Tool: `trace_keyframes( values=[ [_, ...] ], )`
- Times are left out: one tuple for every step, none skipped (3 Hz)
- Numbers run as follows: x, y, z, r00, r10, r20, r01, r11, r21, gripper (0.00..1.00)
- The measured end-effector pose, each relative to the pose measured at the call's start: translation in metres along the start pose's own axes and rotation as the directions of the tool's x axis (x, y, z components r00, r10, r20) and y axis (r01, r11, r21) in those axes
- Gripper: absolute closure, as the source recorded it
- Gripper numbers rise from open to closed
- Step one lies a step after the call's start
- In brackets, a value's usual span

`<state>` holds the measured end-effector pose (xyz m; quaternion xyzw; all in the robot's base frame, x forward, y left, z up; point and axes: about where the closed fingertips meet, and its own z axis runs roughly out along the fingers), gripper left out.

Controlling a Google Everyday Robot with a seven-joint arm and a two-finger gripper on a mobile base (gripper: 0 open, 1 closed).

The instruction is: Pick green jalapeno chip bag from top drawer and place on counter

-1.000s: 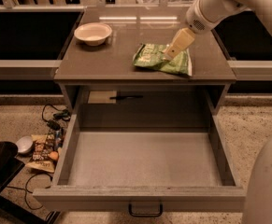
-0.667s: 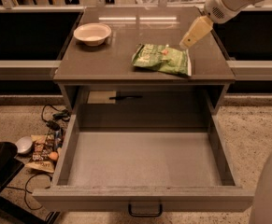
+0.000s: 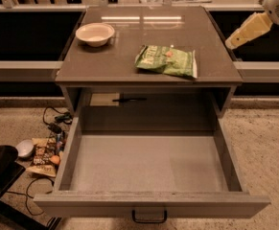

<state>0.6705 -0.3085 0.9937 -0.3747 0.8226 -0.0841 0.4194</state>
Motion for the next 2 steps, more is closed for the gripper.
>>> trace_keyframes(
  values=[
    [0.038, 0.034, -0.038, 0.999, -0.013, 0.041, 0.012, 0.9997, 0.022, 0.0],
    [0.037, 0.06, -0.047, 0.991, -0.108, 0.076, 0.108, 0.9942, 0.0, 0.0]
  ],
)
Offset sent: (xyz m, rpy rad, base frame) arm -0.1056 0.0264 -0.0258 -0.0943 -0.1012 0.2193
